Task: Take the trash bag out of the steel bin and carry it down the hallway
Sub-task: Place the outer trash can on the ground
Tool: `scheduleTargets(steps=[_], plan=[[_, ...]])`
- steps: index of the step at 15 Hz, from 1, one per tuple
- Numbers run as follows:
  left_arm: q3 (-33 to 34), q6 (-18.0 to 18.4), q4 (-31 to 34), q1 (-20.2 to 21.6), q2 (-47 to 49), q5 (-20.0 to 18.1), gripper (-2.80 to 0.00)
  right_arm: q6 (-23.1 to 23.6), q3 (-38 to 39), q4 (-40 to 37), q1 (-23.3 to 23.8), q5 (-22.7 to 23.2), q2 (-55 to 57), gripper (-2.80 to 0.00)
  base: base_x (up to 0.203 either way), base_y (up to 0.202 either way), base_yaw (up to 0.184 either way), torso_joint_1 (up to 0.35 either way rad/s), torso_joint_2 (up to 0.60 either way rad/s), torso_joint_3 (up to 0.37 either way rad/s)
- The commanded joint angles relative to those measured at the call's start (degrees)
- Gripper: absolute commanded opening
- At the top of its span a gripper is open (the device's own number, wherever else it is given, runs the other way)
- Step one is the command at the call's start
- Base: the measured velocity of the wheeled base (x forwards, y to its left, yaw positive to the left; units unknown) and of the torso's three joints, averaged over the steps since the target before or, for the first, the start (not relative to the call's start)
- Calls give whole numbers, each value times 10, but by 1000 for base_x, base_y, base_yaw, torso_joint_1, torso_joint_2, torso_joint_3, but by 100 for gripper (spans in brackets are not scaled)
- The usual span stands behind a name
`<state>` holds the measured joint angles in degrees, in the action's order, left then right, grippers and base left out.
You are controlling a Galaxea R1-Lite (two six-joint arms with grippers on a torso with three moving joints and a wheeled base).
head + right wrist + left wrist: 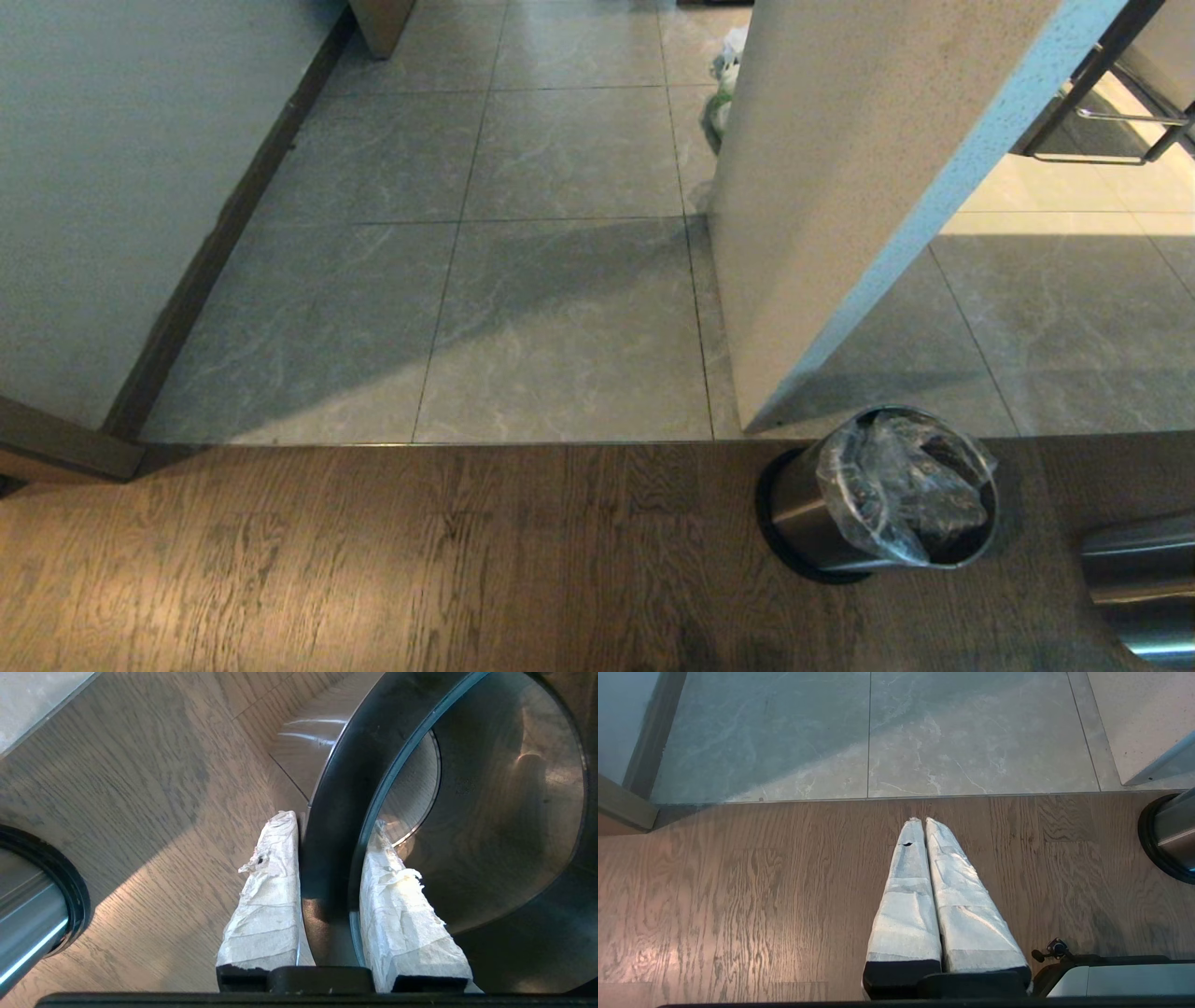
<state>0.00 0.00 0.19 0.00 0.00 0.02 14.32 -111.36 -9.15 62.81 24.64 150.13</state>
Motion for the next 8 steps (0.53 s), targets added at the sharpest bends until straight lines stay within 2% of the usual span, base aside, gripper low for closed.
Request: scheduleTargets(steps=[1, 8], plan=[[0, 0, 0, 0, 0, 0, -280, 1, 0, 0, 0, 2, 4, -280, 0, 0, 0, 0, 0, 0], [0, 0, 0, 0, 0, 0, -280, 4, 0, 2, -1, 2, 13, -280, 0, 0, 0, 0, 0, 0]])
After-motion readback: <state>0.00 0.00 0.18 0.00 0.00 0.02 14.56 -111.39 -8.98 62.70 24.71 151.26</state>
